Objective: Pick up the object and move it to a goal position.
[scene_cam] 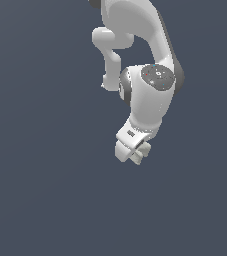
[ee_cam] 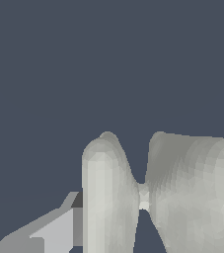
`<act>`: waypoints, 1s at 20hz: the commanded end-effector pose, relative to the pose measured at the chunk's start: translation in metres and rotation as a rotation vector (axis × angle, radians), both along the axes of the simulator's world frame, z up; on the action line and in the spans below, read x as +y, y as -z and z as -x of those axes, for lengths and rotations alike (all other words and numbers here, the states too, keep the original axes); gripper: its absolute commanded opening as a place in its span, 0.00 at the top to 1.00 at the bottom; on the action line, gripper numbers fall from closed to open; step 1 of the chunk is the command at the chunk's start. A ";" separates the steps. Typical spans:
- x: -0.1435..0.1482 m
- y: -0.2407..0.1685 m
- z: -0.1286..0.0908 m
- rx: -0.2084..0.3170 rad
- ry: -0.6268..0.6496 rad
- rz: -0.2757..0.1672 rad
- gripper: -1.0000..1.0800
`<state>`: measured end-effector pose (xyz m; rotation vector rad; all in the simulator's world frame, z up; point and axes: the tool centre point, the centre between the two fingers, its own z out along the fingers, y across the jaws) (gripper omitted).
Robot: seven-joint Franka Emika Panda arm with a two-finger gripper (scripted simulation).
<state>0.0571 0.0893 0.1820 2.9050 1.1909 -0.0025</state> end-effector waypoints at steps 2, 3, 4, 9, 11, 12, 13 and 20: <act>0.001 -0.034 0.016 -0.001 0.000 0.001 1.00; 0.001 -0.044 0.020 -0.001 0.000 0.001 1.00; 0.001 -0.055 0.025 -0.001 0.000 0.001 1.00; 0.002 -0.109 0.049 -0.001 -0.001 0.000 1.00; 0.003 -0.131 0.058 -0.001 -0.001 0.000 1.00; 0.003 -0.143 0.063 -0.001 -0.001 0.000 1.00; 0.003 -0.154 0.068 -0.001 -0.001 0.000 1.00; 0.004 -0.223 0.096 -0.001 -0.001 -0.002 1.00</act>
